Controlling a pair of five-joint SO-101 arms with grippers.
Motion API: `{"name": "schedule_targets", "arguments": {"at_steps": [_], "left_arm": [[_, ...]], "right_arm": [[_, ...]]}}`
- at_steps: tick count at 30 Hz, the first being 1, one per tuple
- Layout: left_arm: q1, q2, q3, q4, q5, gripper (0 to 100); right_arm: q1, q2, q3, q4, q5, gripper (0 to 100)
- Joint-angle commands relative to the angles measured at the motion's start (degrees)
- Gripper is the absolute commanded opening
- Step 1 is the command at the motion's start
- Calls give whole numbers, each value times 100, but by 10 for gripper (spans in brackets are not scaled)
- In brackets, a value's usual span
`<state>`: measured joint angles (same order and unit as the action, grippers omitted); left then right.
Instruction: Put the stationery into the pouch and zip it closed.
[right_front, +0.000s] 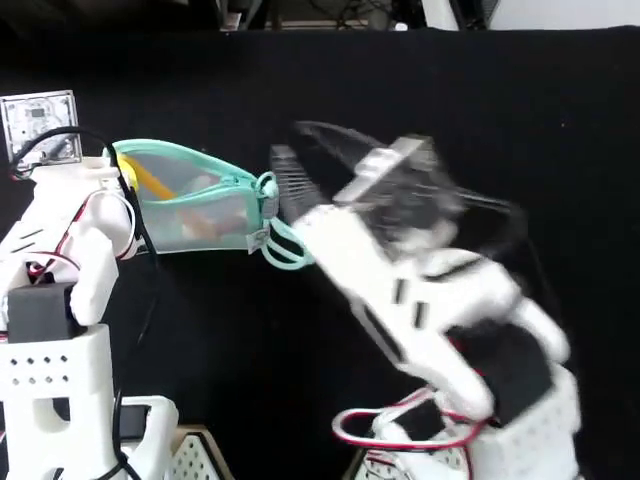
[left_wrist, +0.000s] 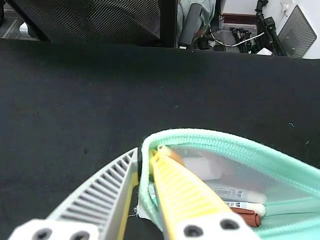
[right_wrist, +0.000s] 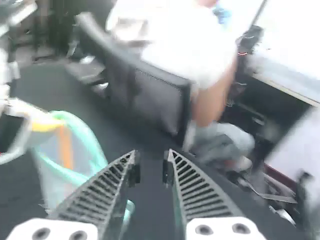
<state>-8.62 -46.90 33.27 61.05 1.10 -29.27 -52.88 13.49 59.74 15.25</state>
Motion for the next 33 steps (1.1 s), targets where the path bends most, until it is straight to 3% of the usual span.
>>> {"name": "schedule_targets", "arguments": {"at_steps": [1,5,9,12,23,33], "left_arm": [[4,325,760,44,18,30],[4,316,901,9,9,32],[4,316,901,18,9,32],[22,316,919,18,9,32],[31,316,1015,18,9,32],[22,316,1033,18,9,32]], "right_arm": [[897,-110,303,369,-53,148],[1811,-40,1771,158,-44,229],[2374,567,3178,-510,-79,190],[2409,1323,3697,-1046,-308,178],[2927,4303,3266,-2426,-281,178],[2954,5314,2571,-2646,-273,178]]}}
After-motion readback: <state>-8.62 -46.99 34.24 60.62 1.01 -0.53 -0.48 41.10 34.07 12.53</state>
